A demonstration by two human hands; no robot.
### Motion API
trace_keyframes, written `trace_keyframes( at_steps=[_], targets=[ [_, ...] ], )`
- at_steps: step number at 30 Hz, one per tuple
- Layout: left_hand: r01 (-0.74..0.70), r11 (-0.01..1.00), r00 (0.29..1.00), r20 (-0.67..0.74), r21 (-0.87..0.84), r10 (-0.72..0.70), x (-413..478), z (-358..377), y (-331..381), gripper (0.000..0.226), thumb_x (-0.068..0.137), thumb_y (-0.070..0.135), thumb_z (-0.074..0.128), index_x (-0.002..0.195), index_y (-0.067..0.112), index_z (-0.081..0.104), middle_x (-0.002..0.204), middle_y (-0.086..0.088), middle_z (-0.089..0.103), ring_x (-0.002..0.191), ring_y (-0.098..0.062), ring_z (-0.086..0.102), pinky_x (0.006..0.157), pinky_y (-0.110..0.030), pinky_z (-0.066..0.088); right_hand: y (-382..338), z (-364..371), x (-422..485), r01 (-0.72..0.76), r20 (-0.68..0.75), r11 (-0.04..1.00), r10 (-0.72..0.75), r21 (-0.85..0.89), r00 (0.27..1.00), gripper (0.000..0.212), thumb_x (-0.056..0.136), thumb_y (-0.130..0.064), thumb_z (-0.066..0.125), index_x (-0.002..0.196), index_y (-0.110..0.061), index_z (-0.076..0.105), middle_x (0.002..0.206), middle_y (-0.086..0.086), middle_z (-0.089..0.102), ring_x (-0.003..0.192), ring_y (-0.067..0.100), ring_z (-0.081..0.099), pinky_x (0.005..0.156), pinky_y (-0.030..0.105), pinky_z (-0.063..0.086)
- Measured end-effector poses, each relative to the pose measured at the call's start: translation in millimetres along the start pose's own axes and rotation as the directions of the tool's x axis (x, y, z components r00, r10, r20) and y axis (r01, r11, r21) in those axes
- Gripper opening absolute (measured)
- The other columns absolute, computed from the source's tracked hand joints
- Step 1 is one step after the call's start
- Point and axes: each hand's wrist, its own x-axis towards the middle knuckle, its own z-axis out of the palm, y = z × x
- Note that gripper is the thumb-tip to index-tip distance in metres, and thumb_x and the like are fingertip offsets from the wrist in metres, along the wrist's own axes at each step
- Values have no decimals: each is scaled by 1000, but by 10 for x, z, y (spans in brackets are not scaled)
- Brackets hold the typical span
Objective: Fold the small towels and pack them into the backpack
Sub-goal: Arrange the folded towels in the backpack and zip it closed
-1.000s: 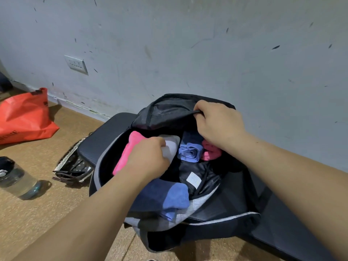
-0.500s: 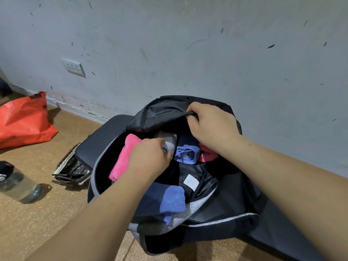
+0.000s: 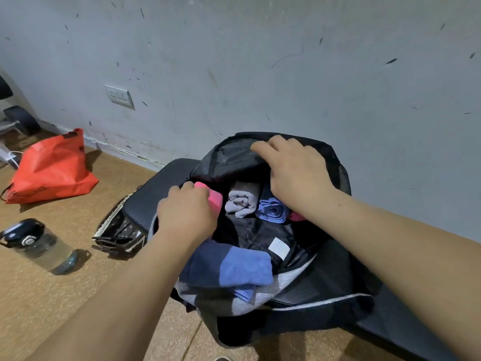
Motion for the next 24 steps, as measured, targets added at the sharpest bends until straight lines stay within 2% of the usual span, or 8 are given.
trace_keyframes(
  at_steps=[3, 5, 9, 12, 15, 17, 21, 24],
  targets=[
    [45, 998, 942, 330, 51, -60, -54, 98, -182, 47, 85, 48, 68, 119, 17, 59, 112, -8, 60, 102, -33, 61, 82, -40, 53, -132, 73, -27, 144, 51, 980, -138, -141, 989, 56, 67, 0, 60, 117, -23, 64, 111, 6, 64, 95, 34, 60, 71, 40, 37],
    [40, 999, 913, 406, 25, -47, -68, 123, -235, 67, 77, 57, 73, 130, 21, 53, 119, -7, 58, 106, -31, 62, 89, -43, 56, -230, 131, -57, 154, 104, 970, -137, -187, 985, 45, 64, -8, 73, 107, -20, 67, 102, 7, 65, 93, 33, 61, 76, 43, 44],
    [12, 999, 934, 356, -41, 4, -18, 103, -252, 61, 76, 36, 73, 133, 21, 57, 121, -6, 65, 107, -29, 64, 86, -39, 57, -341, 222, -20, 107, 203, 959, -53, -263, 978, 43, 73, -34, 81, 109, -21, 62, 105, 6, 64, 96, 33, 61, 89, 50, 45],
    [38, 995, 949, 315, -97, -6, 55, 93, -255, 46, 82, 26, 69, 127, 20, 65, 119, -5, 69, 106, -30, 66, 85, -37, 56, -378, 257, 96, 149, 168, 944, -102, -295, 980, 33, 83, -24, 74, 112, -21, 58, 109, 6, 61, 97, 33, 60, 96, 52, 40],
    [69, 985, 972, 234, -156, -31, 153, 97, -292, 42, 82, 28, 69, 124, 18, 68, 119, -5, 71, 108, -31, 65, 87, -39, 57, -353, 270, 251, 86, 85, 964, -66, -253, 994, 21, 76, -21, 80, 92, -21, 66, 85, 4, 64, 75, 29, 62, 78, 44, 44],
    [75, 977, 984, 176, -198, -40, 205, 139, -267, 45, 82, 27, 70, 126, 15, 67, 120, -8, 71, 110, -32, 65, 86, -39, 56, -288, 272, 317, 0, -10, 986, -1, -168, 1000, 19, 75, -26, 84, 83, -20, 67, 74, 4, 63, 64, 29, 61, 65, 37, 35],
    [56, 945, 996, 88, -322, -30, 325, 296, -75, 54, 84, 22, 72, 136, 14, 63, 127, -13, 65, 116, -35, 62, 92, -38, 51, -154, 200, 343, -35, -151, 998, 28, -43, 988, 15, 94, -33, 65, 94, -18, 69, 84, 5, 67, 76, 35, 64, 67, 38, 33],
    [29, 866, 999, -15, -498, -42, 407, 367, 63, 48, 87, 24, 72, 133, 16, 62, 120, -10, 61, 111, -31, 61, 84, -33, 44, -110, 155, 346, -64, -145, 998, 65, 13, 987, 20, 100, -36, 55, 104, -22, 68, 95, 3, 67, 89, 34, 64, 71, 37, 31]
  ],
)
